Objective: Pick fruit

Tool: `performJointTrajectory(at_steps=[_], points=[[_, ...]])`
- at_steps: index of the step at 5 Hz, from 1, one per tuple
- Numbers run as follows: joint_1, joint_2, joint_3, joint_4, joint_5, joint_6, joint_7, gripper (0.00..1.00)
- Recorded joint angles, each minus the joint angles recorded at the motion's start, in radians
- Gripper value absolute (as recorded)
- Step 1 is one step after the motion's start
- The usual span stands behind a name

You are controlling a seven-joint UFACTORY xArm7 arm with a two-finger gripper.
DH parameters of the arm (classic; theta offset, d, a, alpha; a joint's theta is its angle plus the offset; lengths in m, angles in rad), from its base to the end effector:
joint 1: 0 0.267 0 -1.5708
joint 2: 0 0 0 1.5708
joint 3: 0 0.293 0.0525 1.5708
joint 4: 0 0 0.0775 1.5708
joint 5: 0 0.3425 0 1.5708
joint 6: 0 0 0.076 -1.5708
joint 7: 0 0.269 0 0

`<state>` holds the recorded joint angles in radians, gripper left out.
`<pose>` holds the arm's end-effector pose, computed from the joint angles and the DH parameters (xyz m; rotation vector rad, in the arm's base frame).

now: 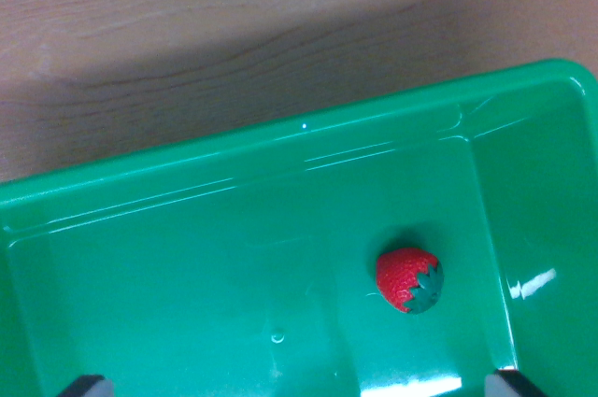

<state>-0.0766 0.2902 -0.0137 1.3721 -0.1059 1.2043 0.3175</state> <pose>0.5119 -0.0702 0.1652 2.9737 -0.5464 -0.1669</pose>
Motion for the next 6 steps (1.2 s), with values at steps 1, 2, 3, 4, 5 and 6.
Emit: performJointTrajectory(at_steps=[1,2,3,4,5,6], points=[[0.0000,0.000,0.000,0.000,0.0000,0.000,0.000,0.00],[0.0000,0.027,-0.011,-0.033,-0.0098,-0.047,0.029,0.00],[0.0000,0.027,-0.011,-0.033,-0.0098,-0.047,0.029,0.00],[-0.0001,0.053,-0.021,-0.066,-0.0194,-0.093,0.057,0.00],[-0.0001,0.053,-0.021,-0.066,-0.0194,-0.093,0.057,0.00],[-0.0001,0.077,-0.031,-0.095,-0.0281,-0.134,0.082,0.00]])
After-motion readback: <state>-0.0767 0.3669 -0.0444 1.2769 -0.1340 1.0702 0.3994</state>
